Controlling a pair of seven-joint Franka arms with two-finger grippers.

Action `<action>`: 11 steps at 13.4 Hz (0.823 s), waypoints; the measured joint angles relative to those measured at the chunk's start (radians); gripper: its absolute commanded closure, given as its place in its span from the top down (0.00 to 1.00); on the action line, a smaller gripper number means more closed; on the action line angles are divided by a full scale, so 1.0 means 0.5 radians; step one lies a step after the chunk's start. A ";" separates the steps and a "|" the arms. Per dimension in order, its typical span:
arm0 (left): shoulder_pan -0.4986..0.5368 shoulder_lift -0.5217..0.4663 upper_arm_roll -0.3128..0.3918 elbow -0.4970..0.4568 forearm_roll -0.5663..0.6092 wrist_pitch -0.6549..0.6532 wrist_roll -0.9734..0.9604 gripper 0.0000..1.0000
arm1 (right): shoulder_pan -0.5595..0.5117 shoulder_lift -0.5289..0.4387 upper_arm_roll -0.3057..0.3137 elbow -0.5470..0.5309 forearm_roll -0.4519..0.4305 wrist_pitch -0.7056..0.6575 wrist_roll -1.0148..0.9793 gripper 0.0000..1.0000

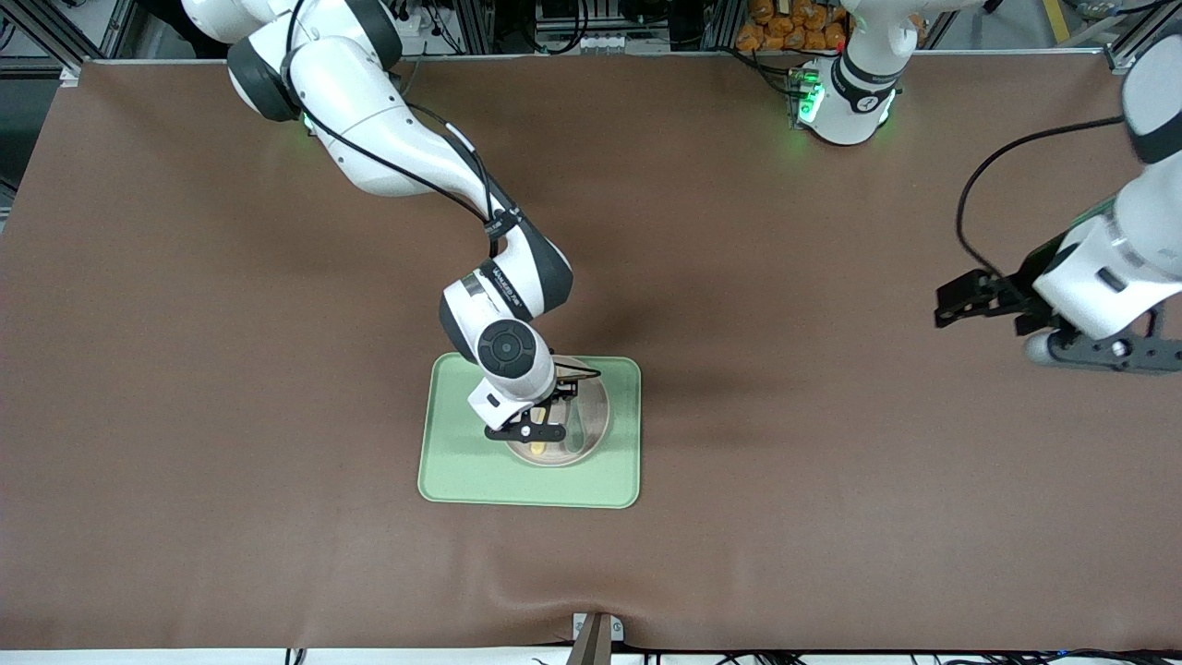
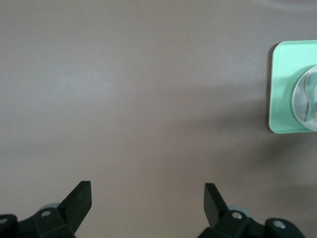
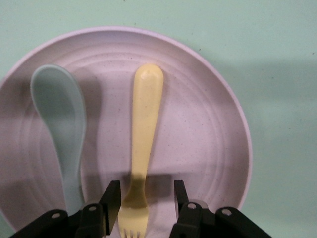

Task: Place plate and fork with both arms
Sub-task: 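Grasp the yellow fork with the right gripper and lift it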

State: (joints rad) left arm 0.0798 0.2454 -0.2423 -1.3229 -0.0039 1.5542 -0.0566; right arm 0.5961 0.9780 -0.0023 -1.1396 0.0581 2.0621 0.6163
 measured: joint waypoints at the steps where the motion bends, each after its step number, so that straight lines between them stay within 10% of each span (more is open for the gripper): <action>1: 0.018 -0.022 0.001 -0.002 0.000 -0.030 0.041 1.00 | 0.001 0.000 0.000 0.000 0.000 0.000 0.015 0.52; 7: 0.030 -0.058 -0.007 -0.042 0.000 -0.103 0.083 1.00 | 0.024 0.005 0.000 -0.001 0.000 0.001 0.048 0.48; 9: 0.029 -0.081 -0.010 -0.048 0.000 -0.129 0.083 1.00 | 0.038 0.019 0.000 -0.002 0.000 0.001 0.056 0.37; 11: 0.029 -0.102 -0.011 -0.052 0.000 -0.139 0.083 1.00 | 0.045 0.028 0.000 0.000 -0.004 0.007 0.057 0.01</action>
State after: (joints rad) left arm 0.0945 0.1944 -0.2476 -1.3491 -0.0039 1.4848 -0.0152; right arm 0.6188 0.9919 -0.0022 -1.1397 0.0560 2.0655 0.6450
